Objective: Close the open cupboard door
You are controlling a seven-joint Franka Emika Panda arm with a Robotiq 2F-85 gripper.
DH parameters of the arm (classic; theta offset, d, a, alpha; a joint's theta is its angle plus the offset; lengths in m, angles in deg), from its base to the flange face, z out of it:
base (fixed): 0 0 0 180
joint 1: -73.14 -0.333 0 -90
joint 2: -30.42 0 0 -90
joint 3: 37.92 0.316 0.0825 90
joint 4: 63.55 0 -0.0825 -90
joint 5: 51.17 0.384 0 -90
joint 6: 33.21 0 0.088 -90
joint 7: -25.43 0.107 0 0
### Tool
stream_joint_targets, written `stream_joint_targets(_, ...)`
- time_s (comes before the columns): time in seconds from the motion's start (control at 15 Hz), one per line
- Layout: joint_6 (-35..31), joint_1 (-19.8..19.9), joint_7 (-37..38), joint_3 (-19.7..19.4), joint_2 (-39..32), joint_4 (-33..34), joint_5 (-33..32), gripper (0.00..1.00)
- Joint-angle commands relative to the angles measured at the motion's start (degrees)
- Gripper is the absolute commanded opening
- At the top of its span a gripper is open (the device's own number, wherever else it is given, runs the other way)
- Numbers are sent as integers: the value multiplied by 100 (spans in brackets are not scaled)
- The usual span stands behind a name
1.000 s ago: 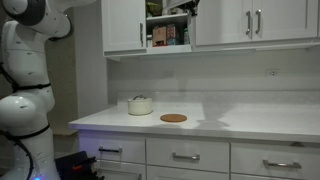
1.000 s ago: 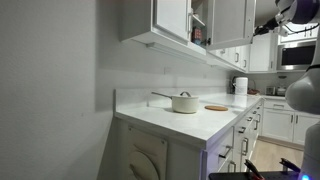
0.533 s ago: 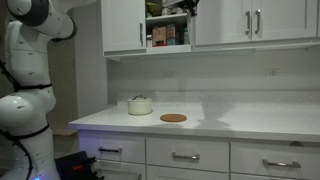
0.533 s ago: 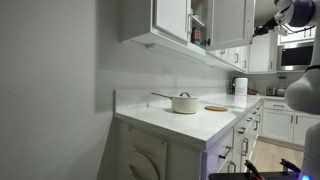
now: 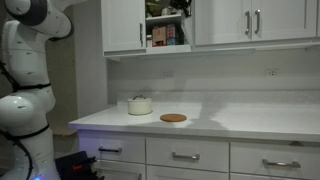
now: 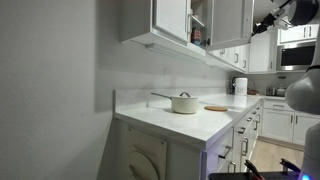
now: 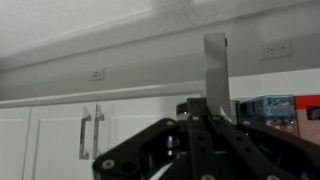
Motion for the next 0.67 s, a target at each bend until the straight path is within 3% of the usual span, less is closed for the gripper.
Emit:
stream_joint_targets(0.0, 701, -223, 246, 232, 56, 129, -92, 0)
stream_joint_targets(0.6, 1850, -354, -139, 406, 252, 63, 321, 0)
